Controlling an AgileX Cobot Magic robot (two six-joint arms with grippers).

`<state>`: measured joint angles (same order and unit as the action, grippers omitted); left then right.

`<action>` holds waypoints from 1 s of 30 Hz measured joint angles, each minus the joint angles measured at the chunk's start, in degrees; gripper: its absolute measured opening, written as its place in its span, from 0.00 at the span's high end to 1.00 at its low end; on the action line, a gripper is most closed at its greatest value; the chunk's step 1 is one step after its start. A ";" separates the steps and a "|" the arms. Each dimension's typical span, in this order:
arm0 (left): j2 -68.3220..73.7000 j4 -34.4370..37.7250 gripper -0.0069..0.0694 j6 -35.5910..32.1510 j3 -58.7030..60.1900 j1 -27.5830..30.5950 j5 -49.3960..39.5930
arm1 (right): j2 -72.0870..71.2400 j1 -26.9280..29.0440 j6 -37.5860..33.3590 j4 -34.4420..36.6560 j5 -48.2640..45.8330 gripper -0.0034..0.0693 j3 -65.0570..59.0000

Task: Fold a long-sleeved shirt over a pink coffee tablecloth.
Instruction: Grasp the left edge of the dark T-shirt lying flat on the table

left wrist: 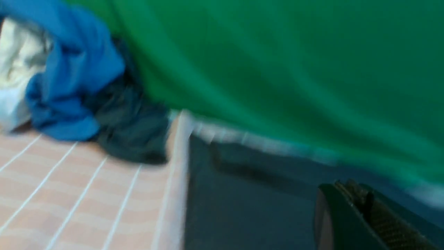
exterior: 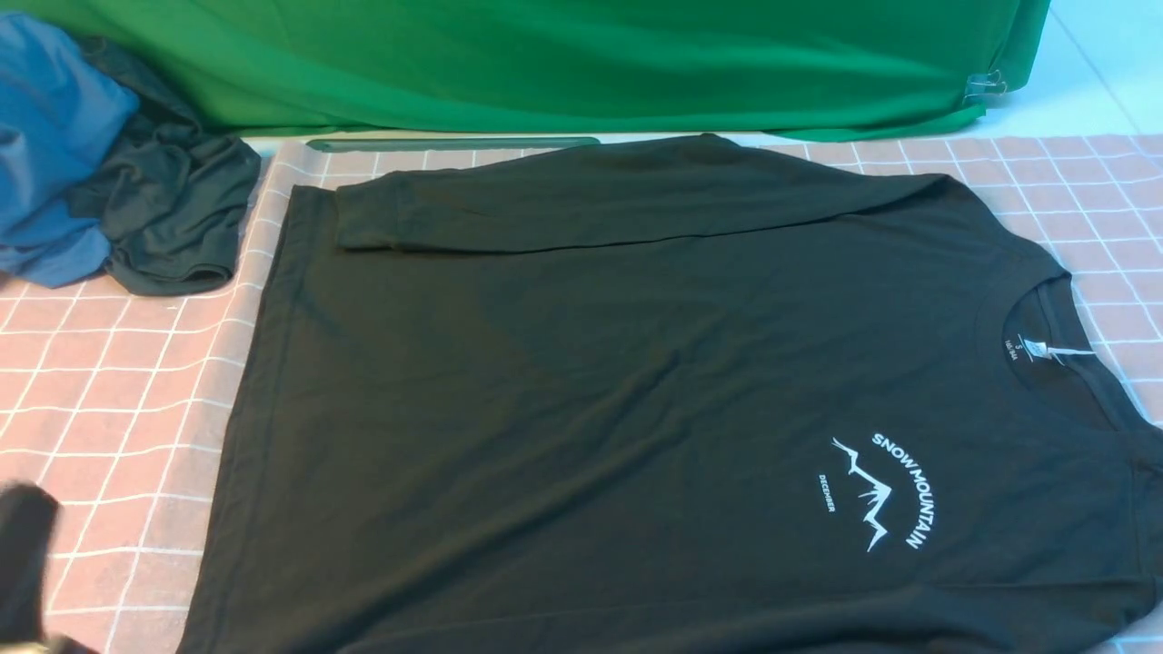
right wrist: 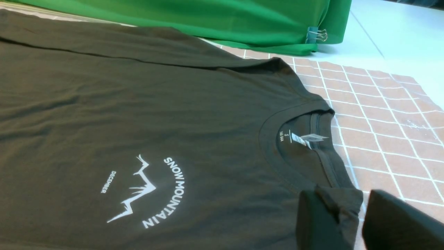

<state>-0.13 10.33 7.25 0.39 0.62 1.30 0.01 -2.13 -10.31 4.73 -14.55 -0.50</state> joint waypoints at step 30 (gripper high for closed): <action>13.77 -4.24 0.89 26.37 -27.32 0.00 -14.62 | -0.05 -0.14 28.27 7.55 21.74 0.63 0.14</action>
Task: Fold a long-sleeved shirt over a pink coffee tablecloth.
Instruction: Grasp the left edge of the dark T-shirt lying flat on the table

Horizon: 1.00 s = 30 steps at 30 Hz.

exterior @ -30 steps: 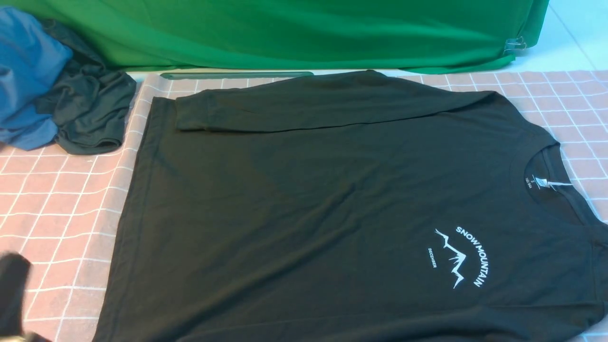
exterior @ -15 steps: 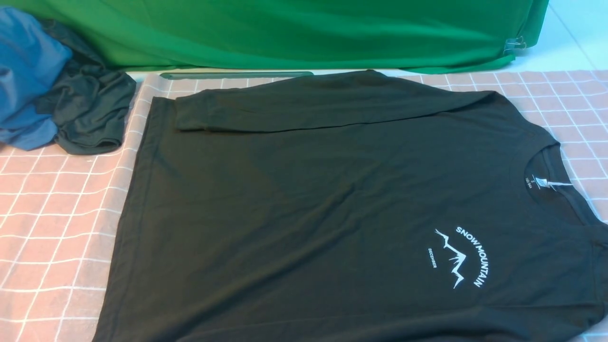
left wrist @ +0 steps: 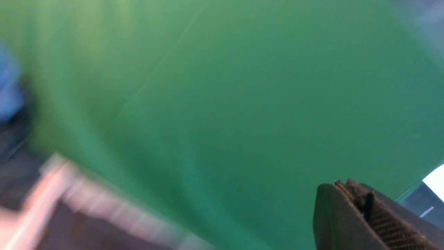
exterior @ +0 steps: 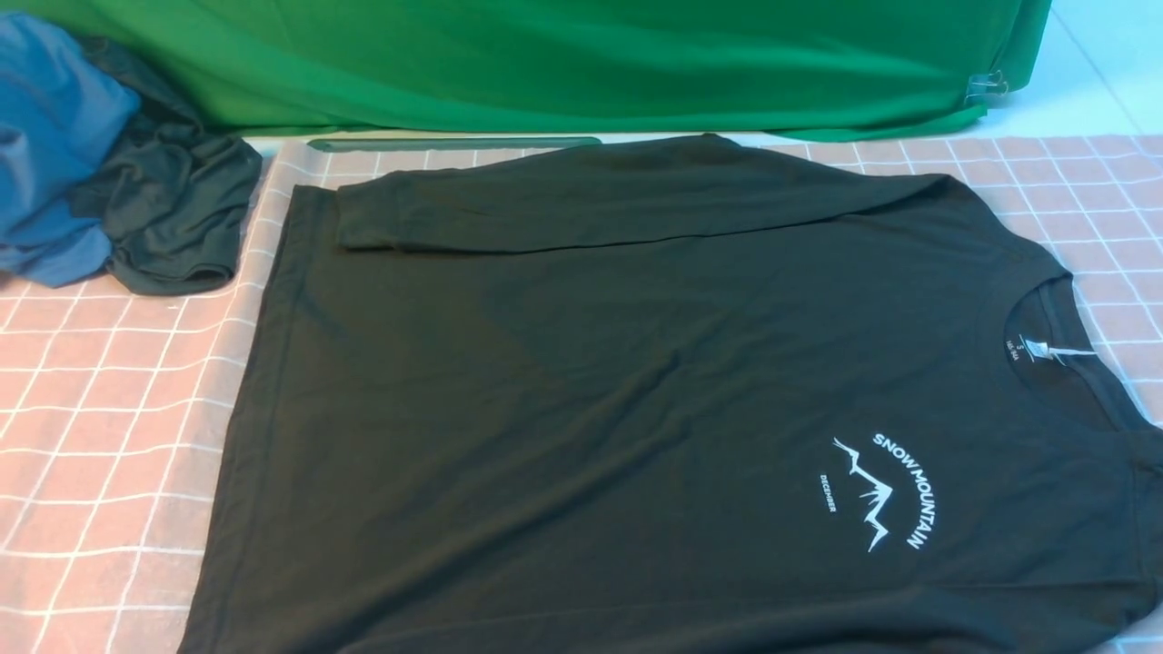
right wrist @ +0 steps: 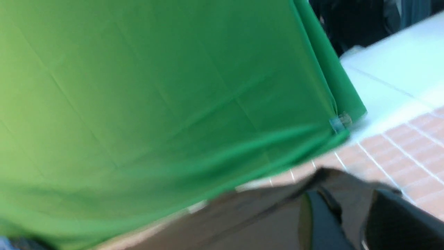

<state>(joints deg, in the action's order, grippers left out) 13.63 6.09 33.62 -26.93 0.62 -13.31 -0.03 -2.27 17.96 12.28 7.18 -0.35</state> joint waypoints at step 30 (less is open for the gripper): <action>49.66 -7.21 0.89 -5.08 -4.78 -26.75 -41.40 | 38.51 -3.81 -28.78 5.67 -45.92 0.90 37.65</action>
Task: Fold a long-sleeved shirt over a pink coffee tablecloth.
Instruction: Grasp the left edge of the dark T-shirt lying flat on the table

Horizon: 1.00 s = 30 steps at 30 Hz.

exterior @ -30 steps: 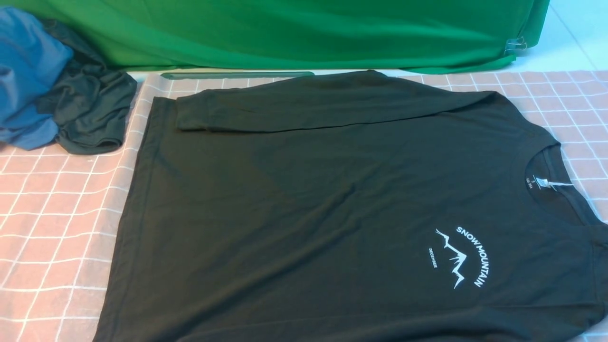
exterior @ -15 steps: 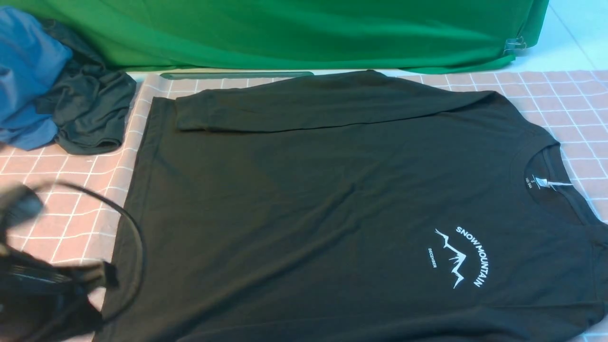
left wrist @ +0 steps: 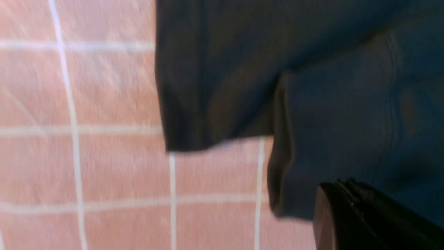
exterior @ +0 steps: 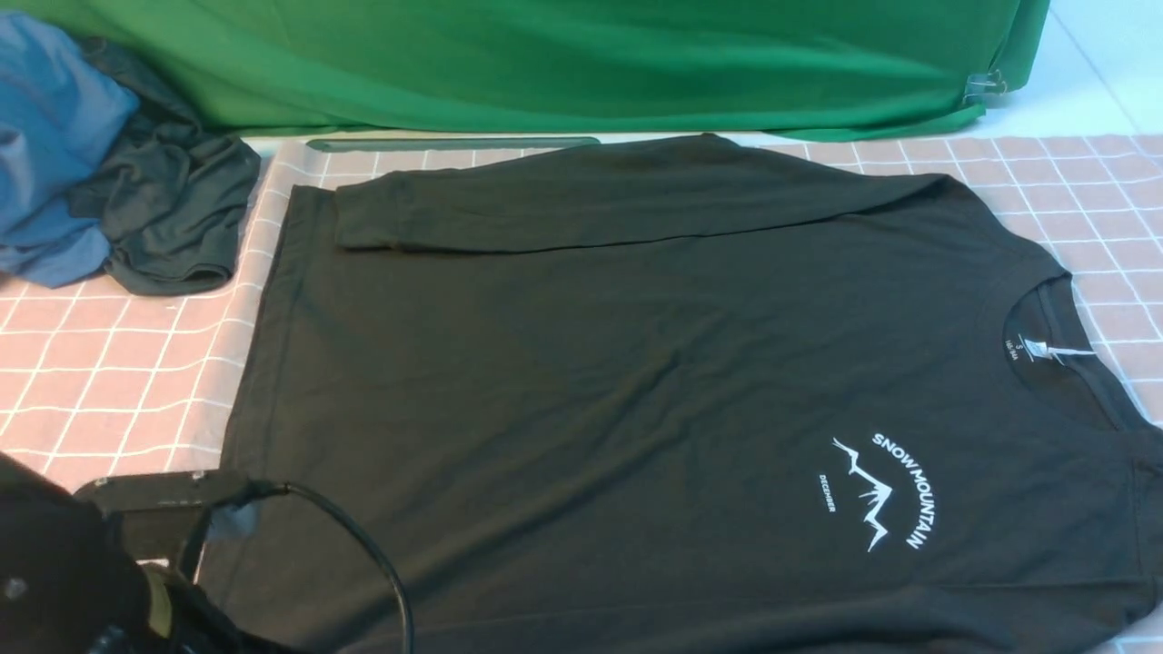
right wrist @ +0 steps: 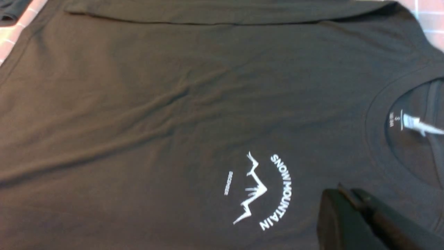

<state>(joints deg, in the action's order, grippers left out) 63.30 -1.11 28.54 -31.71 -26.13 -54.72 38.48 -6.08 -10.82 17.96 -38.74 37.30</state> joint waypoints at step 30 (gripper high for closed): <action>16.23 -5.91 0.37 2.21 0.12 -0.18 12.83 | 0.00 0.00 -0.49 1.85 1.07 0.89 -0.22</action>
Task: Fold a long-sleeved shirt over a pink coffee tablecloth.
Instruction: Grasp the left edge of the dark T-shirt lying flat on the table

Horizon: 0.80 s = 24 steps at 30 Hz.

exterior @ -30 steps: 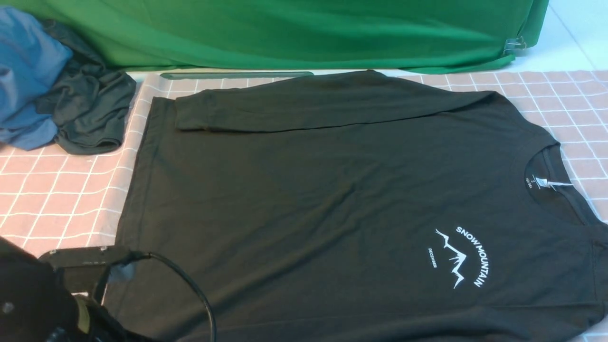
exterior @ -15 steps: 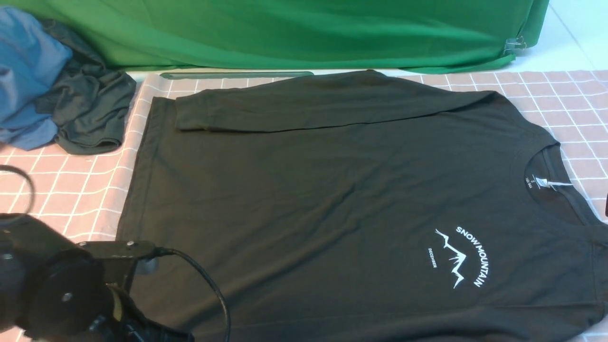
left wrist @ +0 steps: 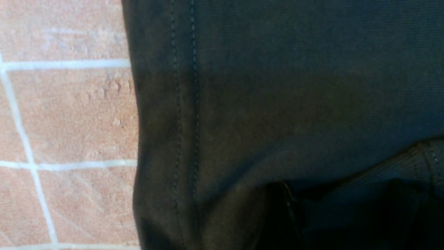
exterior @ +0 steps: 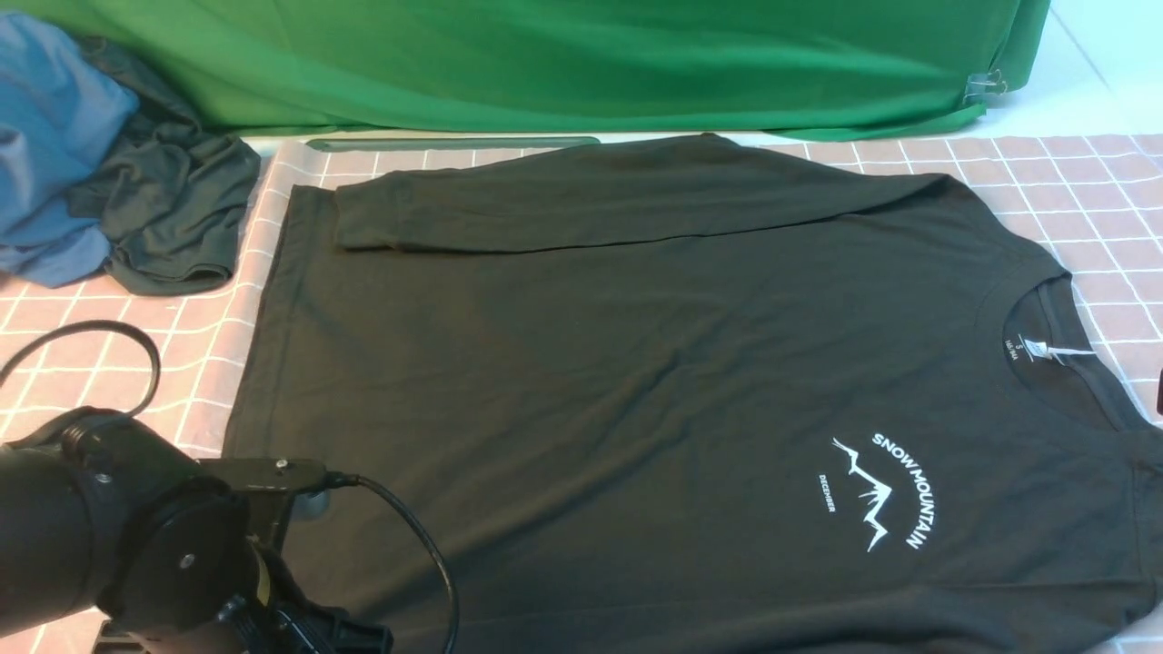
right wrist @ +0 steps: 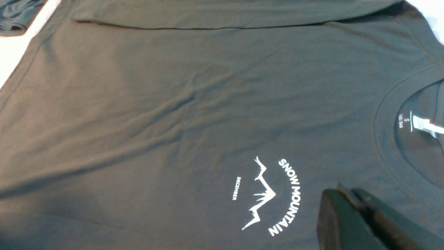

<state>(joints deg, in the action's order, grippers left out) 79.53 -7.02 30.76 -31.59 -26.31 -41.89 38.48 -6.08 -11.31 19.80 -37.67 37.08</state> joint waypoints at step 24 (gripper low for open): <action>-8.86 10.50 0.85 -5.71 -8.95 0.00 -14.53 | 0.00 0.00 -0.98 1.28 0.36 0.89 0.00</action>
<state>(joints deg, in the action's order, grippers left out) 70.67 3.48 25.05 -40.54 -26.31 -56.42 38.48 -6.08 -12.29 21.08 -37.31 37.08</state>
